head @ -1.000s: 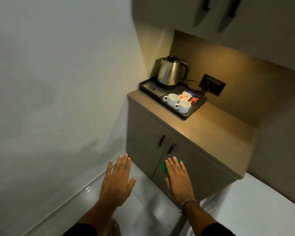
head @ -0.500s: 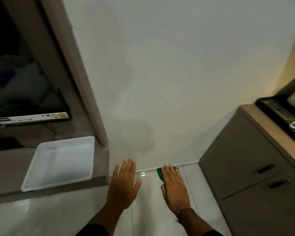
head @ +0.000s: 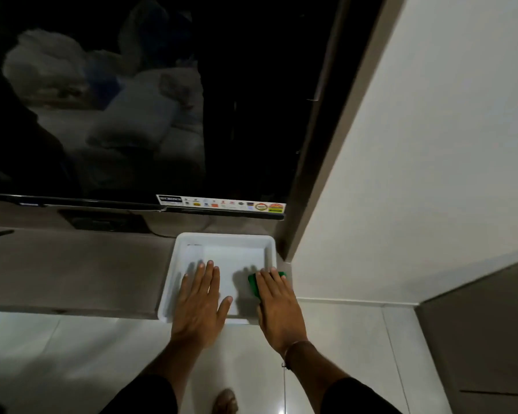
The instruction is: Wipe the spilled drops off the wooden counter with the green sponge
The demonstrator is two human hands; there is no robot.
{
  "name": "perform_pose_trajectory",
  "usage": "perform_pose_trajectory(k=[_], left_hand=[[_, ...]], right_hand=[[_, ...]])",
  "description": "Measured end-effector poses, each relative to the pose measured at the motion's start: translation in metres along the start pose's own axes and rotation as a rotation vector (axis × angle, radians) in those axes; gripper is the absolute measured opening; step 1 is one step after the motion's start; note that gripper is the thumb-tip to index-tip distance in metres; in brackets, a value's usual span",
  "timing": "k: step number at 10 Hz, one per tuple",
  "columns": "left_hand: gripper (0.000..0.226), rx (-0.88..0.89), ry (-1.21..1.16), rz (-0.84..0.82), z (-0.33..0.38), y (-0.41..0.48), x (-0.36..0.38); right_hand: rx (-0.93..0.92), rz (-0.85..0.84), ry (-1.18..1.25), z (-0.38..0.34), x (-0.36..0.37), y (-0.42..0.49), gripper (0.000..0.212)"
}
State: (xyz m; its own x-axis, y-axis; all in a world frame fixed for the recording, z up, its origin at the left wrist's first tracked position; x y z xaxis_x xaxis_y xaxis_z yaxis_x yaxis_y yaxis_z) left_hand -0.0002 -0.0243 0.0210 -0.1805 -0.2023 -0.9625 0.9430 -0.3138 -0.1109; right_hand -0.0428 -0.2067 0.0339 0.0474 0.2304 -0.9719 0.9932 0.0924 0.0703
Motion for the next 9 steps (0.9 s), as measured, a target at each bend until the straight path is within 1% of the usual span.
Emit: perform_pose_trajectory(k=[1,2,3,5,6,7,8,9], left_hand=[[0.089,0.005,-0.048,-0.021,-0.027,0.014,0.002],[0.080,0.051,-0.072,-0.066,-0.055,0.031,0.015],[0.080,0.074,-0.067,-0.070,-0.067,0.040,0.025],[0.080,0.110,-0.088,-0.054,-0.081,0.049,0.036],[0.079,0.123,-0.089,-0.038,-0.083,0.048,0.044],[0.080,0.132,-0.093,-0.039,-0.082,0.049,0.042],[0.081,0.109,-0.075,-0.054,-0.078,0.047,0.035],[0.082,0.129,-0.019,-0.040,-0.066,0.043,0.034]], right_hand=[[-0.004,-0.017,0.007,-0.018,0.013,0.029,0.069],[0.032,-0.056,-0.016,-0.028,0.035,0.063,0.063],[0.055,-0.075,-0.054,-0.027,0.050,0.077,0.062],[0.114,-0.212,-0.115,-0.018,0.088,0.095,0.063],[0.172,-0.282,-0.123,-0.018,0.109,0.087,0.067],[0.172,-0.305,-0.087,-0.016,0.108,0.088,0.077],[0.148,-0.303,-0.071,-0.018,0.097,0.088,0.086],[0.162,-0.243,-0.015,-0.018,0.084,0.077,0.088]])
Point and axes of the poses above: each hand's wrist, its own y-axis towards the middle knuckle, its own x-axis out of the palm, z = x × y, the point moved 4 cm from there along y, towards the middle knuckle, and after that the axes turned 7 degrees about -y, right-handed, at the moved point
